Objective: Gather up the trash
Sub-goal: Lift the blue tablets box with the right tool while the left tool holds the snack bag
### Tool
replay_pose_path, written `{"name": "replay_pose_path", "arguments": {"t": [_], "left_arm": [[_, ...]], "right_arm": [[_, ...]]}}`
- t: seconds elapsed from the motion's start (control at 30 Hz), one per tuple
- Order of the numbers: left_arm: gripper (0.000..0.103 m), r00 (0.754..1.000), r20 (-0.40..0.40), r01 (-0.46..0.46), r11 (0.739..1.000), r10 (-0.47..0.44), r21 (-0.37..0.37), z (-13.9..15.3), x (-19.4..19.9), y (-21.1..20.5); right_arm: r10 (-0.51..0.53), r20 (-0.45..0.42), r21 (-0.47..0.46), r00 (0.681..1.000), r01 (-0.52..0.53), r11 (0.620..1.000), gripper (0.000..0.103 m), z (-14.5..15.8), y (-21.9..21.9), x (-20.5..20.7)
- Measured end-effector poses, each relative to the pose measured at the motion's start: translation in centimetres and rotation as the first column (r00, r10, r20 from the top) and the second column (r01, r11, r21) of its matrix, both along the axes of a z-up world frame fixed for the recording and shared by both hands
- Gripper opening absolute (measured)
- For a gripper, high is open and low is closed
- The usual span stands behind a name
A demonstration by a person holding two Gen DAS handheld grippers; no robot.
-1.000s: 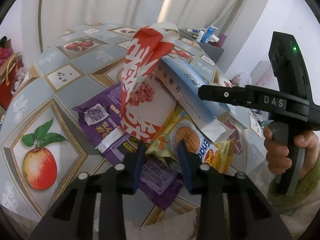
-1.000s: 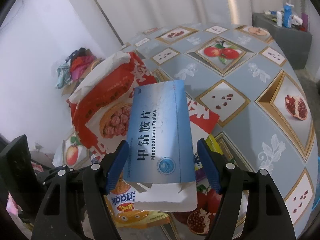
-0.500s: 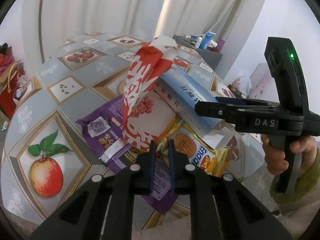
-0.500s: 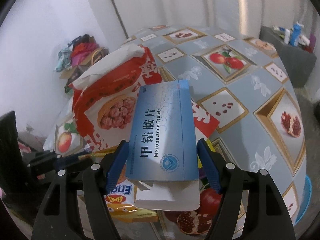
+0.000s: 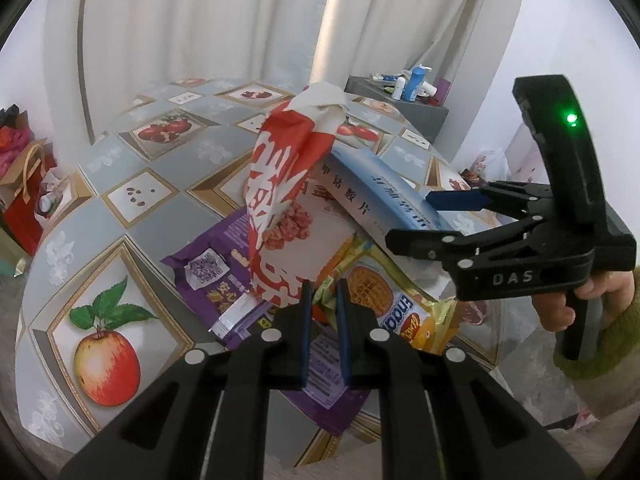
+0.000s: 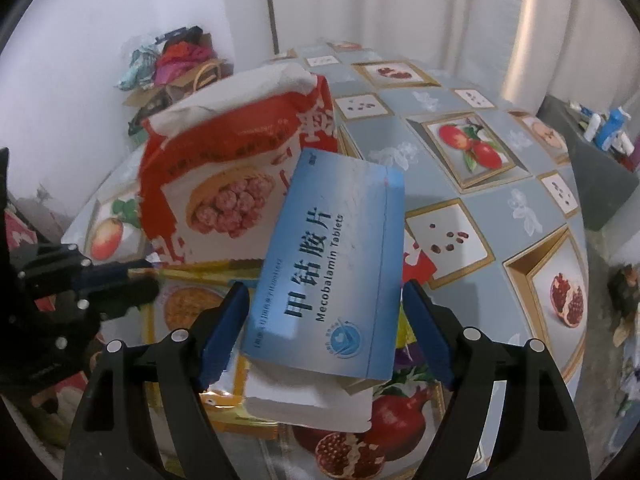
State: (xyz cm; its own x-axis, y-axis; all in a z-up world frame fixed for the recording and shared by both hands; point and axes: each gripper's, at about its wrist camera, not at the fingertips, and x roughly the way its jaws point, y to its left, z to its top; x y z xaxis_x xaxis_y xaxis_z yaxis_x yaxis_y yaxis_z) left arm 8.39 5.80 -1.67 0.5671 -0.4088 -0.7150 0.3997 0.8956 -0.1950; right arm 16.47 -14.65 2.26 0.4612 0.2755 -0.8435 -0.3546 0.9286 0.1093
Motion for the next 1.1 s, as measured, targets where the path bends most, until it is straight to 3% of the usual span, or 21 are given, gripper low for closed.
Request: {"name": "replay_pose_path", "arguments": {"t": [0.2, 0.63, 1.1], "left_arm": [[0.011, 1.000, 0.020, -0.003, 1.000, 0.003, 0.018, 0.2, -0.1, -0.1], [0.007, 0.995, 0.096, 0.013, 1.000, -0.014, 0.003, 2.2, -1.2, -0.6], [0.007, 0.976, 0.205, 0.080, 0.997, -0.078, -0.003, 5.7, -1.9, -3.3]], "right_arm": [[-0.018, -0.007, 0.026, 1.000, 0.018, 0.999, 0.070, -0.5, -0.3, 0.1], [-0.091, 0.078, 0.017, 0.993, 0.090, 0.996, 0.068, 1.5, -1.7, -1.9], [-0.281, 0.174, 0.066, 0.944, 0.273, 0.960, 0.068, 5.0, -7.7, -5.7]]}}
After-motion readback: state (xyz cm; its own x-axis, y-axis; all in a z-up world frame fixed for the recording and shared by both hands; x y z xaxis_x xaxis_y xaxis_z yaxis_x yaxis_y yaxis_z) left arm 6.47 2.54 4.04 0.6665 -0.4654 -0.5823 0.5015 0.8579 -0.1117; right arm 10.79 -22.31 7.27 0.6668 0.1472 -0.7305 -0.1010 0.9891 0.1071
